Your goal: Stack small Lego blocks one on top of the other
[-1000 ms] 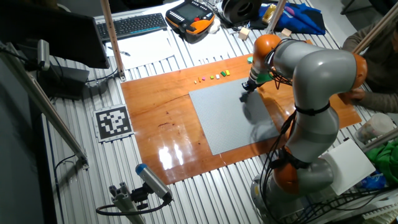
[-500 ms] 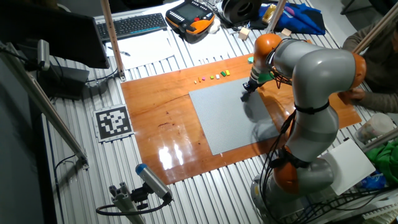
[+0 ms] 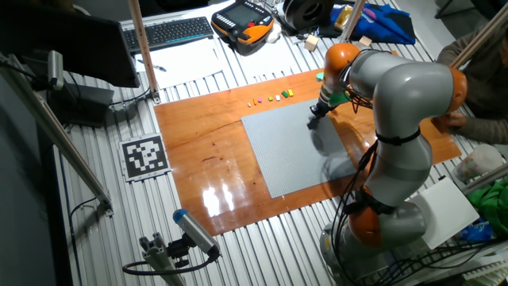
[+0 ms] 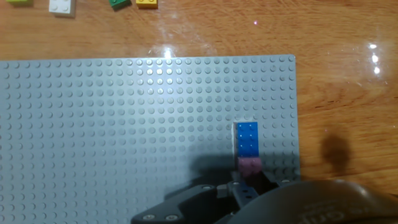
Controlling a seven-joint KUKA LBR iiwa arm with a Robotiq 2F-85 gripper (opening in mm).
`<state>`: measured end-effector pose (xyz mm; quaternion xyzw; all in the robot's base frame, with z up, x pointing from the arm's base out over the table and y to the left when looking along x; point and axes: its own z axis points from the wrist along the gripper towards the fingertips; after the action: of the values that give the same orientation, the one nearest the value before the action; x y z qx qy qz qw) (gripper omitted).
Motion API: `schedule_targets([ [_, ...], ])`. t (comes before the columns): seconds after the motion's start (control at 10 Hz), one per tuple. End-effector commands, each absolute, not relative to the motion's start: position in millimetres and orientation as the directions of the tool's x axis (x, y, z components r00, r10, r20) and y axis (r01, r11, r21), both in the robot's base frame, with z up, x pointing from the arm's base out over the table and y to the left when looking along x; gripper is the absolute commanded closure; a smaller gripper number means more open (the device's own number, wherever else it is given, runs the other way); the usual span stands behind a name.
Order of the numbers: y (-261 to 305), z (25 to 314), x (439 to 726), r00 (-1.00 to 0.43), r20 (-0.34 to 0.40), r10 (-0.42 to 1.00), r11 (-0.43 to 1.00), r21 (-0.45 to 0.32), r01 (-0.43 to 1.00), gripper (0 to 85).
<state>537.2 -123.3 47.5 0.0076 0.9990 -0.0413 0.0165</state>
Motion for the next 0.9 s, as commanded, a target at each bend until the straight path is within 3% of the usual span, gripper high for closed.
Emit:
schedule_targets([
  [0.0,-123.3,47.3,537.0,-0.999,-0.033,0.014,0.996,-0.084,0.016,85.0],
  [0.8,-122.3,43.1,537.9,-1.000,-0.029,0.006,0.997,-0.082,0.009,85.0],
])
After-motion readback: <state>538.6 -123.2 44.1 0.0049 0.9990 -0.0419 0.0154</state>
